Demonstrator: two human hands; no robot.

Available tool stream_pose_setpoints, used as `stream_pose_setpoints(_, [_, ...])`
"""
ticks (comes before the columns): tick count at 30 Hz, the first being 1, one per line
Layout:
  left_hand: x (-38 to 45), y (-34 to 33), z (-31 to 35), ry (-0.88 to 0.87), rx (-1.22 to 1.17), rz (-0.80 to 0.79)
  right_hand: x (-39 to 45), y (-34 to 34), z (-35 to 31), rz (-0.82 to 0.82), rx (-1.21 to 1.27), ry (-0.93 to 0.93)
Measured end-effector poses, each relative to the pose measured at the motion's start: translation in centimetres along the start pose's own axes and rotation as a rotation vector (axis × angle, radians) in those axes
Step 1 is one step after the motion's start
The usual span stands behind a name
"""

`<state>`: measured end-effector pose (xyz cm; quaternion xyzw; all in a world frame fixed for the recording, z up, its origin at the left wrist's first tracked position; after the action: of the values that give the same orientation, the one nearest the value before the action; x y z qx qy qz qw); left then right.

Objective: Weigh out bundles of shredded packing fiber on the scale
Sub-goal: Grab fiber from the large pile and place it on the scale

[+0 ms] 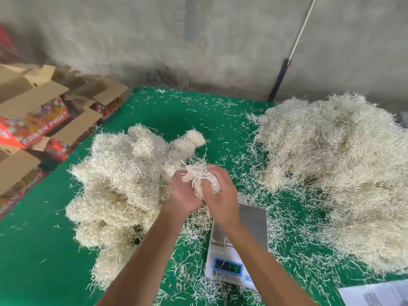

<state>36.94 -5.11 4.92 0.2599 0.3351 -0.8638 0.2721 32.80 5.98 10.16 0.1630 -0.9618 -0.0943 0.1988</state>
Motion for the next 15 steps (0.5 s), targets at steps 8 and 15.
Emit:
stream_pose_setpoints(8, [-1.5,-2.9,2.8,-0.262,0.497,-0.111,4.5,-1.6,-3.6,-0.039,-0.106,0.051])
stream_pose_setpoints(15, [-2.1,-1.1,5.1,-0.182,0.050,-0.061,2.6,-5.4,-4.9,-0.254,-0.108,0.267])
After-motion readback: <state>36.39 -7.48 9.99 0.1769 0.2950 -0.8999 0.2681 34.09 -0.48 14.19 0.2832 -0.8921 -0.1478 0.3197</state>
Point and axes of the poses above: each hand's wrist, its own x-axis towards the middle knuckle, its own y-axis out of the back of the hand, z = x × y, the point moved 8 cm from there along x, towards the middle knuckle, and after that the axes turned 7 degrees about x, right-handed, at the moved point
